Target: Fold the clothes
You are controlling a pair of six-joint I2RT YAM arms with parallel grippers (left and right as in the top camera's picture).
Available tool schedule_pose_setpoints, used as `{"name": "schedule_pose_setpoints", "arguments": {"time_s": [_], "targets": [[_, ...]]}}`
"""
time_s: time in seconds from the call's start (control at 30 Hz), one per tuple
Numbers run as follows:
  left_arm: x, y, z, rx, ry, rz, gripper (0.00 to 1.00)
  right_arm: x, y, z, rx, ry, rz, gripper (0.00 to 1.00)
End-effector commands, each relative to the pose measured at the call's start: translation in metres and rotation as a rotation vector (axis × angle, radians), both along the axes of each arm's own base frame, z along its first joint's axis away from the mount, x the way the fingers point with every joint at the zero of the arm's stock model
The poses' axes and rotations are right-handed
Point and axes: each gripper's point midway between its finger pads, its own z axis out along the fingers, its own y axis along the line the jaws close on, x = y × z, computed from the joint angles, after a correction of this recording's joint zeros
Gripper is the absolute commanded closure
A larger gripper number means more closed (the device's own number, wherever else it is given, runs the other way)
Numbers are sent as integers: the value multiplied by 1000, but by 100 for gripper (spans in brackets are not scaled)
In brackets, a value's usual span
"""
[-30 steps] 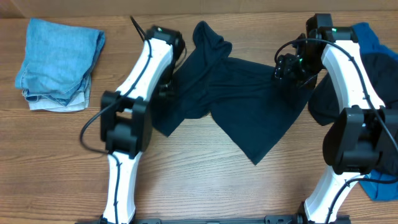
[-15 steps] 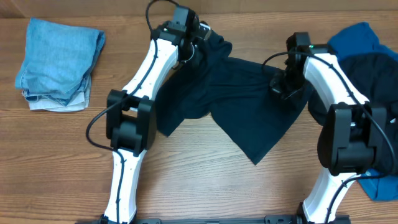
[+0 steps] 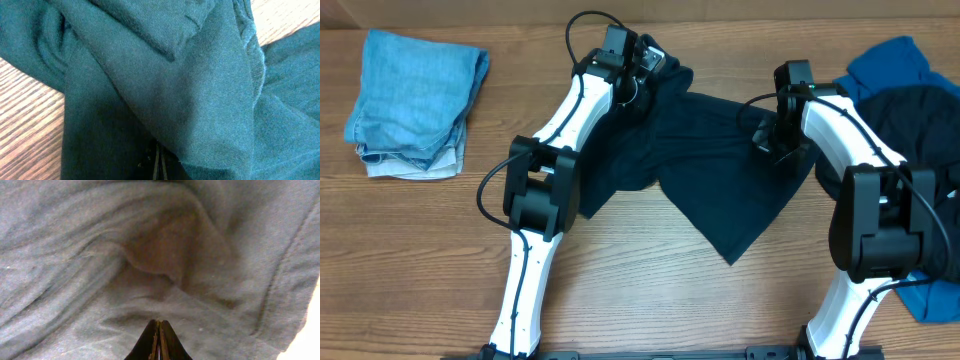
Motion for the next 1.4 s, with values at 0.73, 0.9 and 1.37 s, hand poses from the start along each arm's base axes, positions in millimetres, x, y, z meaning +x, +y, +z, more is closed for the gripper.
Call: {"name": "schedule_pose_setpoints", "arguments": {"time_s": [0.73, 0.9, 1.37], "targets": [[-36, 154, -29, 306, 295, 482, 96, 34, 3, -11, -24, -119, 172, 96], [-48, 157, -26, 306, 351, 543, 96, 45, 3, -21, -27, -145, 186, 96], [-48, 158, 43, 233, 291, 652, 96, 116, -53, -36, -113, -403, 239, 96]]}}
